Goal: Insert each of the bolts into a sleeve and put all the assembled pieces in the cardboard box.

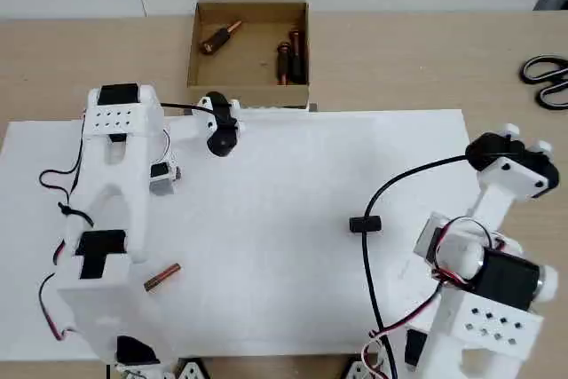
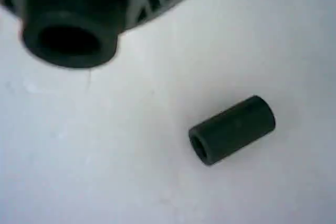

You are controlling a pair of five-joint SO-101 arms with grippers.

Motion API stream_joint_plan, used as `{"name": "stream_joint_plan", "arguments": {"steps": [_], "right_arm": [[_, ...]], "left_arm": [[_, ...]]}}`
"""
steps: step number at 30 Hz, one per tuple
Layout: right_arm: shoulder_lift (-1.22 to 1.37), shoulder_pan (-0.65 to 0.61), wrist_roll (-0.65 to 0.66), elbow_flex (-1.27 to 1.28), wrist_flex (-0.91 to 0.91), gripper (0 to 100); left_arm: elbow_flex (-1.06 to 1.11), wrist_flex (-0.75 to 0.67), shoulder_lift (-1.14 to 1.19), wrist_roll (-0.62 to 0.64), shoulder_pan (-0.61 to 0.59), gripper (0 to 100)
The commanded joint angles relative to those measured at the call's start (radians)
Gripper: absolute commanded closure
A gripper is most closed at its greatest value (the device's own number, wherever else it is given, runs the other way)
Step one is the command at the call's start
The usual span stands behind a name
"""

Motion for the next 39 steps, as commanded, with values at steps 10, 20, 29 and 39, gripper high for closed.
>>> {"name": "stream_joint_plan", "arguments": {"steps": [10,20,29,39], "right_arm": [[-0.012,0.007,-0.009,-0.009,-0.018,99.6],[-0.012,0.007,-0.009,-0.009,-0.018,99.6],[-0.012,0.007,-0.009,-0.009,-0.018,99.6],[-0.013,0.005,-0.009,-0.009,-0.018,99.6]], "left_arm": [[-0.220,-0.028,0.190,-0.021,0.000,86],[-0.252,-0.026,0.235,-0.018,0.000,92],[-0.297,0.038,0.233,-0.020,-0.002,96],[-0.595,0.206,0.235,-0.015,0.000,100]]}}
